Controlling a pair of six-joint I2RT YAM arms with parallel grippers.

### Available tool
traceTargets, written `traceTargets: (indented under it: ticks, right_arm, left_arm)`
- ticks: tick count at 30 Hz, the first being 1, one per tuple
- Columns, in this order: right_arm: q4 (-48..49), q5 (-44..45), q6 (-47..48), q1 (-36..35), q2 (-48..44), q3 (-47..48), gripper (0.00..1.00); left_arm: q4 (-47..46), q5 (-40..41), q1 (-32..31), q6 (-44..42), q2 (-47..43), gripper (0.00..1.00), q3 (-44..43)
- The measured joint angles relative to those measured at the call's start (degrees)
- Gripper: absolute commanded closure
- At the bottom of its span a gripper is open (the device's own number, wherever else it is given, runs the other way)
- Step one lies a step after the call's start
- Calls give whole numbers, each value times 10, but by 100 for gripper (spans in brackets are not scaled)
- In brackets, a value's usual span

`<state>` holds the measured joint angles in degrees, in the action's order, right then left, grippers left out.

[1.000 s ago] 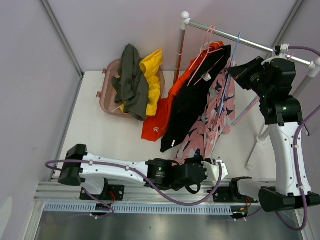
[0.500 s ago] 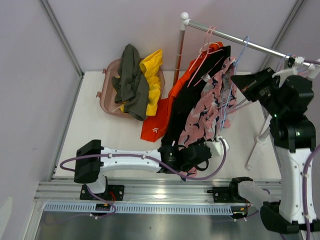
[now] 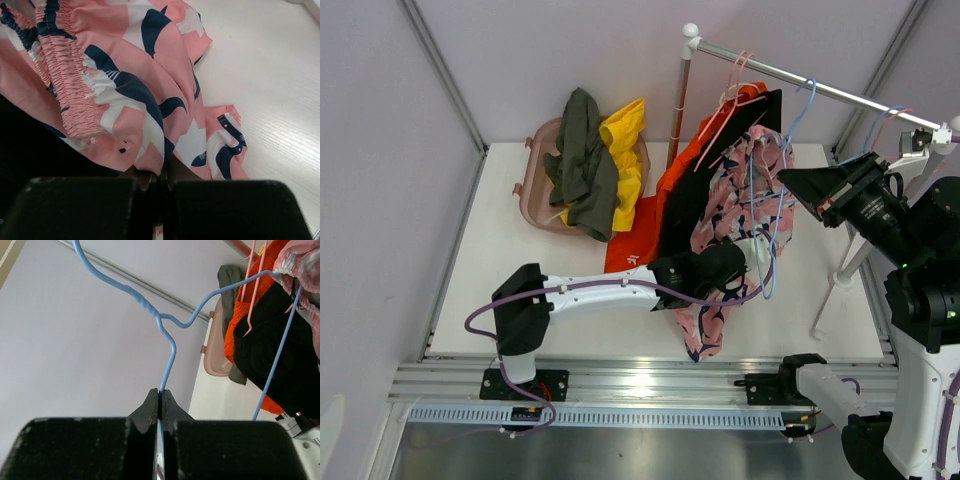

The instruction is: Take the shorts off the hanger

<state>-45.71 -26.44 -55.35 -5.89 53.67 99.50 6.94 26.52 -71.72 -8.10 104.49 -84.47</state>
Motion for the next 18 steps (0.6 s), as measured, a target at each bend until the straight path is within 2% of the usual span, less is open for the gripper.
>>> traceTargets:
  ticks: [7, 11, 18]
  right_arm:
    - [-9, -55, -62, 0, 34, 51, 100]
    - [-50, -72, -61, 2, 66, 106, 100]
    - [-150, -89, -15, 12, 64, 69, 100]
  left_arm:
    - [-3, -1, 2, 8, -8, 100, 31]
    - [2, 5, 4, 8, -15, 100, 40]
    - [6, 30, 4, 5, -94, 100, 91]
